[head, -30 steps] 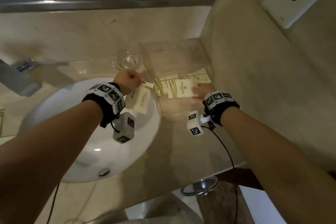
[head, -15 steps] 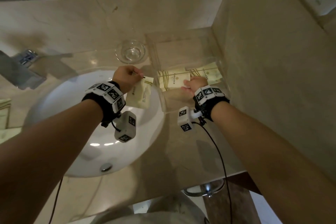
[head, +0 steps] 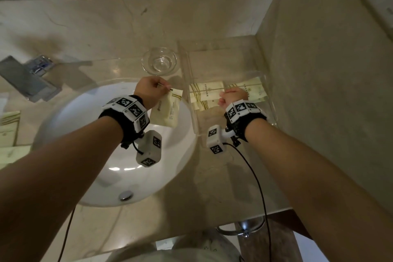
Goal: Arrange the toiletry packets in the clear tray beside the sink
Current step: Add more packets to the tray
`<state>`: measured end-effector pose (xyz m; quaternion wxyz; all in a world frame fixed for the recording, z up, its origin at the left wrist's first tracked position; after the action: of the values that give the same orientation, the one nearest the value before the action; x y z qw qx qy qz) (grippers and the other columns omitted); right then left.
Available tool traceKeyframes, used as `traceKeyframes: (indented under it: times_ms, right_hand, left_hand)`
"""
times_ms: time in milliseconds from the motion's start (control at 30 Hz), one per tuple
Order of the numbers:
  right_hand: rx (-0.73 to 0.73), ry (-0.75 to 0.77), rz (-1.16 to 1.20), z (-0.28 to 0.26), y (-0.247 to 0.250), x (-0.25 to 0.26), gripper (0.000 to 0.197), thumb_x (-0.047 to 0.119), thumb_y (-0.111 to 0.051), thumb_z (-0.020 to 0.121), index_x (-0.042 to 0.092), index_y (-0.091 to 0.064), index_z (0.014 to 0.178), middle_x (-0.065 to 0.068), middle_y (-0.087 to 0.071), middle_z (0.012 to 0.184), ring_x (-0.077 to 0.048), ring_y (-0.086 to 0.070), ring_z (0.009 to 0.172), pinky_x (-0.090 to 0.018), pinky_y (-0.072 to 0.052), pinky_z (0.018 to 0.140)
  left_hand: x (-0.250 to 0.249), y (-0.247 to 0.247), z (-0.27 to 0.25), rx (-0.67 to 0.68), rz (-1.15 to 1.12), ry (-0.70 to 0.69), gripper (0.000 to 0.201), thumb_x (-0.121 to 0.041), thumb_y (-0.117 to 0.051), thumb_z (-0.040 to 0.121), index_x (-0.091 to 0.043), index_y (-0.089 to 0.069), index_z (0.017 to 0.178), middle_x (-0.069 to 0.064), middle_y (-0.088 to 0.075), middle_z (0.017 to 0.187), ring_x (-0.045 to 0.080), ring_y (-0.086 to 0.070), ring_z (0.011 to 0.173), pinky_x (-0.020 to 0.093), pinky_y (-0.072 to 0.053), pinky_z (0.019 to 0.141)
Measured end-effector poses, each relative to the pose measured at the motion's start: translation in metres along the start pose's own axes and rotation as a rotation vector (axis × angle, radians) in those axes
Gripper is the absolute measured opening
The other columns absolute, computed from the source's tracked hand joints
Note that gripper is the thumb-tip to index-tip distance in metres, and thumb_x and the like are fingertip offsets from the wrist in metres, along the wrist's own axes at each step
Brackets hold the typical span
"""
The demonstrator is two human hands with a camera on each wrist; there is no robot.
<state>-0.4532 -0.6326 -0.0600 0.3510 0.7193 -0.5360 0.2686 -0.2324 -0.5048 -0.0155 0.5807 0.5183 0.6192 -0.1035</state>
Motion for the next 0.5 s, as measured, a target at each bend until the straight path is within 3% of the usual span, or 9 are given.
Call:
traceKeyframes:
  times_ms: [100,200,233,267,300,333,400,467,500]
  right_hand:
    - [-0.033,-0.012,-0.06,-0.005,0.005,0.0,0.004,0.005,-0.059,0.089,0.003,-0.056,0.089,-0.01,-0.056,0.067,-0.017,-0.052,0.045,-0.025,-0.05,0.038]
    - [-0.086,-0.051,-0.072,-0.013,0.013,-0.001,0.034,0.02,-0.051,0.096,0.0,-0.048,0.124,-0.011,-0.065,0.065,-0.009,-0.058,0.037,-0.015,-0.045,0.032]
    - [-0.095,-0.07,-0.031,-0.01,0.015,-0.005,0.038,0.022,-0.047,0.098,0.001,-0.045,0.129,-0.012,-0.069,0.072,-0.005,-0.065,0.05,-0.014,-0.051,0.044]
    - [-0.074,-0.037,-0.195,-0.012,0.016,-0.003,0.036,0.023,-0.045,0.098,0.003,-0.046,0.128,-0.011,-0.07,0.087,-0.007,-0.069,0.074,-0.015,-0.054,0.065]
    - [-0.04,-0.005,-0.378,-0.009,0.014,-0.007,0.031,0.022,-0.045,0.098,0.003,-0.051,0.121,-0.01,-0.067,0.099,-0.014,-0.066,0.094,-0.02,-0.052,0.082]
    - [0.039,-0.056,-0.386,-0.003,0.008,-0.017,0.027,0.017,-0.045,0.097,0.001,-0.054,0.116,-0.012,-0.063,0.108,-0.02,-0.061,0.106,-0.024,-0.048,0.092]
    - [0.19,-0.251,-0.182,-0.01,-0.002,-0.035,0.035,0.006,-0.044,0.094,-0.008,-0.047,0.126,-0.022,-0.055,0.127,-0.028,-0.058,0.112,-0.035,-0.049,0.098]
    - [0.258,-0.283,-0.041,-0.022,-0.008,-0.03,0.039,0.005,-0.035,0.098,-0.01,-0.038,0.134,-0.025,-0.052,0.131,-0.029,-0.058,0.112,-0.034,-0.051,0.096]
    - [0.252,-0.318,0.019,-0.03,-0.009,-0.03,0.038,0.005,-0.03,0.101,-0.011,-0.037,0.134,-0.026,-0.05,0.132,-0.031,-0.055,0.118,-0.035,-0.046,0.102]
  left_hand:
    - [-0.002,-0.001,0.0,0.009,0.0,-0.006,0.006,-0.017,-0.059,0.087,-0.014,-0.064,0.09,-0.005,-0.056,0.072,0.021,-0.055,0.082,0.027,-0.047,0.071]
    - [-0.004,-0.002,0.0,0.009,0.001,-0.018,0.007,-0.016,-0.059,0.087,-0.013,-0.064,0.09,0.004,-0.06,0.079,0.021,-0.055,0.083,0.028,-0.048,0.074]
    - [-0.005,-0.002,0.0,0.008,-0.004,-0.021,0.007,-0.017,-0.059,0.087,-0.013,-0.064,0.09,0.006,-0.06,0.081,0.021,-0.056,0.083,0.03,-0.048,0.077]
    - [-0.006,-0.002,-0.001,0.007,-0.007,-0.022,0.007,-0.016,-0.059,0.087,-0.013,-0.064,0.09,0.004,-0.06,0.079,0.021,-0.056,0.083,0.031,-0.047,0.079]
    - [-0.007,-0.002,-0.001,0.007,-0.006,-0.021,0.008,-0.016,-0.059,0.087,-0.013,-0.065,0.091,0.001,-0.059,0.076,0.021,-0.055,0.083,0.031,-0.047,0.079]
    - [-0.007,-0.002,0.0,0.006,-0.007,-0.019,0.007,-0.017,-0.059,0.086,-0.014,-0.065,0.09,-0.002,-0.057,0.074,0.021,-0.055,0.083,0.031,-0.047,0.078]
    - [-0.006,-0.002,0.001,0.006,-0.018,-0.016,0.005,-0.017,-0.06,0.086,-0.014,-0.064,0.087,-0.002,-0.057,0.074,0.021,-0.055,0.082,0.031,-0.047,0.077]
    - [-0.006,-0.002,0.0,0.006,-0.022,-0.016,0.004,-0.017,-0.06,0.086,-0.015,-0.063,0.086,-0.001,-0.057,0.074,0.021,-0.056,0.082,0.031,-0.047,0.076]
    - [-0.006,-0.002,0.0,0.005,-0.019,-0.015,0.003,-0.017,-0.06,0.086,-0.015,-0.063,0.086,-0.002,-0.057,0.074,0.021,-0.056,0.082,0.031,-0.046,0.076]
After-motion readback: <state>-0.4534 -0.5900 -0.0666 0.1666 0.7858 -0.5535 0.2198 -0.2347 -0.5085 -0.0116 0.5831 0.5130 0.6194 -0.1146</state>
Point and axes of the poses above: each hand's wrist, its own z-axis towards the middle knuckle, its own y-axis out of the back of the hand, x = y × z, the point moved 8 cm from there along z, towards the middle knuckle
